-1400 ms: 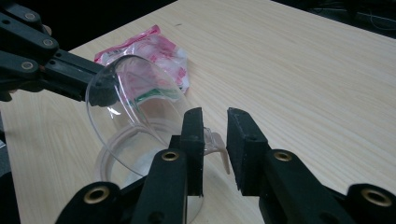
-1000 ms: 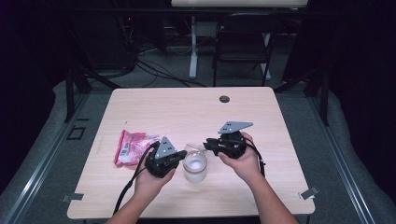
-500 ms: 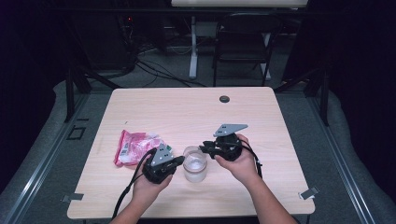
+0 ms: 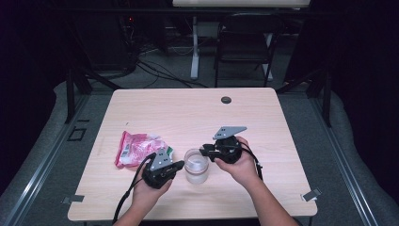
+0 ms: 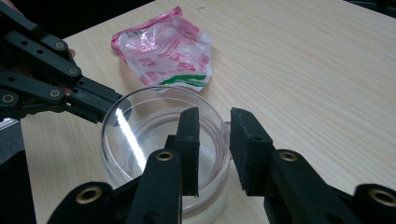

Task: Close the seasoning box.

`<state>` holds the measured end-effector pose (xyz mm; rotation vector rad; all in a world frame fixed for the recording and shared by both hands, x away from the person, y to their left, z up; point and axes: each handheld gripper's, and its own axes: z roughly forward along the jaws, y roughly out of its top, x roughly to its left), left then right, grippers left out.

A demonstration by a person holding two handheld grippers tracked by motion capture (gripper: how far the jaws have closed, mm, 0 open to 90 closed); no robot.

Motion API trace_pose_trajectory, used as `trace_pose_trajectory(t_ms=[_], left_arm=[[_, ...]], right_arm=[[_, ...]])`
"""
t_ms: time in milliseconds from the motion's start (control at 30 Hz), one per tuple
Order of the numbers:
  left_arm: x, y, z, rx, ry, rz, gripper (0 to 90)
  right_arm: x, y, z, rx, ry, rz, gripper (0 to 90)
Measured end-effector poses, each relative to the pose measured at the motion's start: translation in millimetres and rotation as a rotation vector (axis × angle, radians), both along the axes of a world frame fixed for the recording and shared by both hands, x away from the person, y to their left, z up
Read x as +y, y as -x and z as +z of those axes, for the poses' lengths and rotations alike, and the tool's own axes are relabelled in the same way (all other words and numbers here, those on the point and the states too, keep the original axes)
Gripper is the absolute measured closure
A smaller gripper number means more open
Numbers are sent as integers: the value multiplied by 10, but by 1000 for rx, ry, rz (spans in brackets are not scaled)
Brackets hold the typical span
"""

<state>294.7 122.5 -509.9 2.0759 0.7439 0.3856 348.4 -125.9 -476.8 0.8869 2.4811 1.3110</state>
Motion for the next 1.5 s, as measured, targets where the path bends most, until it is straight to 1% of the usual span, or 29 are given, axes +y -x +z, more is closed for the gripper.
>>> trace_pose_trajectory(t_ms=[100, 233, 367, 533, 767, 1000, 1067, 1100, 1167, 1267, 1500], left_arm=[[5, 5, -18, 6, 2, 0, 900], [0, 4, -40, 13, -7, 2, 899], [15, -9, -53, 13, -24, 15, 888], [43, -18, -58, 16, -13, 28, 873], [78, -27, -49, 13, -9, 44, 841], [149, -53, -26, 1, -5, 78, 772], [160, -58, -22, 1, -6, 80, 754], [178, -62, -16, 1, -3, 89, 754], [210, -77, -8, 1, 7, 100, 718], [235, -90, -2, -4, 11, 109, 691], [298, -141, -3, 13, 20, 128, 553]], right_arm=[[7, 2, -7, 0, -1, -1, 727], [9, 0, -8, 1, 5, 6, 725], [-7, 1, 3, -2, -6, -1, 721], [-22, -2, 12, -3, -4, -6, 715], [-25, -2, 13, -6, -6, -9, 703], [-42, -8, 22, -14, -6, -18, 659], [-46, -9, 24, -16, -11, -20, 649], [-48, -9, 26, -16, -13, -21, 646], [-55, -10, 32, -20, -19, -27, 631], [-64, -9, 39, -20, -20, -28, 618], [-103, -5, 57, -28, -18, -38, 583]])
